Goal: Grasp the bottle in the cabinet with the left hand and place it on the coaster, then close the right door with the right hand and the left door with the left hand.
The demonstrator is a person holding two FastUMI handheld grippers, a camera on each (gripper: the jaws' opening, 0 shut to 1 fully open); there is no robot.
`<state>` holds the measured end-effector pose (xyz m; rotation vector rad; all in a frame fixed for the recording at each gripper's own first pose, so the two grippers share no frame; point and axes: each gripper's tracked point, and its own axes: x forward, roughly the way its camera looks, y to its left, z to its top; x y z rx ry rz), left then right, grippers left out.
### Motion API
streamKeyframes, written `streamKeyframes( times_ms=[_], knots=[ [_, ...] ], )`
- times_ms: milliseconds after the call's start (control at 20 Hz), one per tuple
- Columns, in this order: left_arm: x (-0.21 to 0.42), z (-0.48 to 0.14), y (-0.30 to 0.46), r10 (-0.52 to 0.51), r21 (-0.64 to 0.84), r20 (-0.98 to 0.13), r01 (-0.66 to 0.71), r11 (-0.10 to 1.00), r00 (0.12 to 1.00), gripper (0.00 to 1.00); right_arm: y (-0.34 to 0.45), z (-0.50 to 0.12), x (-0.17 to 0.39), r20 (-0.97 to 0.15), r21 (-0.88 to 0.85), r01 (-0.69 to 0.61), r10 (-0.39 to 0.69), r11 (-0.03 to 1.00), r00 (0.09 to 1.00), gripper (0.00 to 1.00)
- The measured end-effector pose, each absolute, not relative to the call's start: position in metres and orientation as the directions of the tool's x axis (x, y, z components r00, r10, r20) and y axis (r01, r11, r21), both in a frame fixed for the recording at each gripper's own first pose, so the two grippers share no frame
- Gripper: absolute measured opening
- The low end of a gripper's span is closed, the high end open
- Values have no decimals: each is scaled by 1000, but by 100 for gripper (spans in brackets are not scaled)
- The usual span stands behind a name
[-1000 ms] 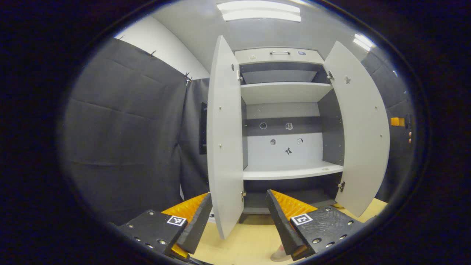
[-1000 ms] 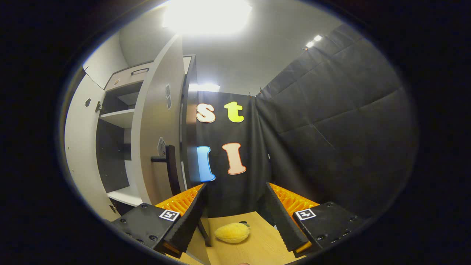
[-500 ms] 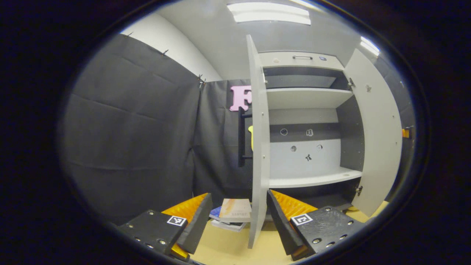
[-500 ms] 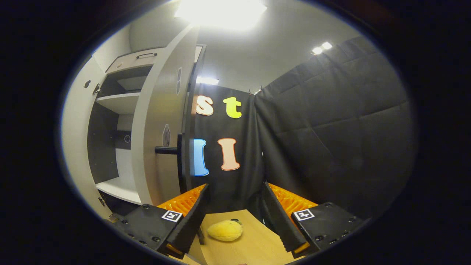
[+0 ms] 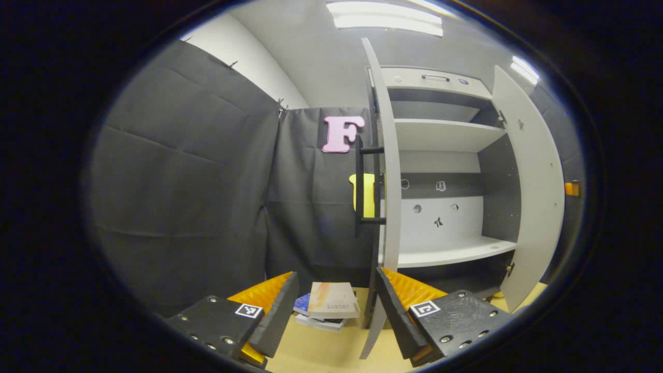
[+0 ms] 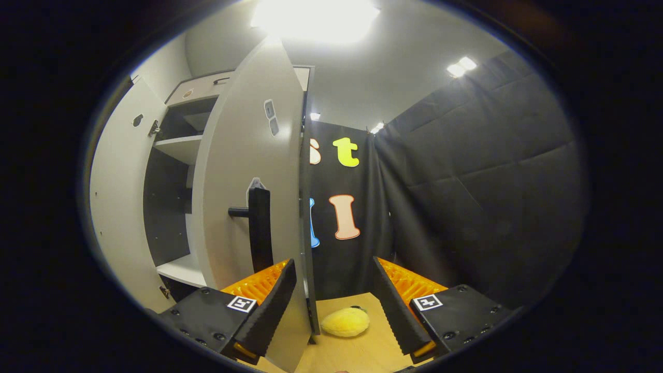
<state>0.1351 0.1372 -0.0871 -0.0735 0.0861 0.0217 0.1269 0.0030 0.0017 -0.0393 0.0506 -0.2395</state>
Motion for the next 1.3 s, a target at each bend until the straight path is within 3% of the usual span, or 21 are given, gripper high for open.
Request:
streamKeyframes(
  times_ms=[200,250,650,1050,1150,1300],
  knots=[
    [136,-93,143,10,-67,-100,-16,998,995,87,27,-2,135,-53,-21,206,-206,978,977,94],
    [137,-95,146,11,-69,-103,-18,997,995,94,35,-3,138,-55,-17,193,-194,981,979,94],
    [134,-106,197,49,-67,-136,-59,996,990,94,101,-9,176,-53,-30,97,-99,995,994,94],
    [166,-88,208,8,-83,-150,-21,996,989,94,100,-16,175,-53,-51,129,-131,990,990,96],
    [180,-75,204,-9,-99,-145,-5,995,989,87,91,-22,164,-61,-66,142,-146,988,987,96],
    [202,-51,203,-9,-105,-103,-2,994,995,94,69,-29,141,-72,-80,180,-185,980,980,96]
  ],
)
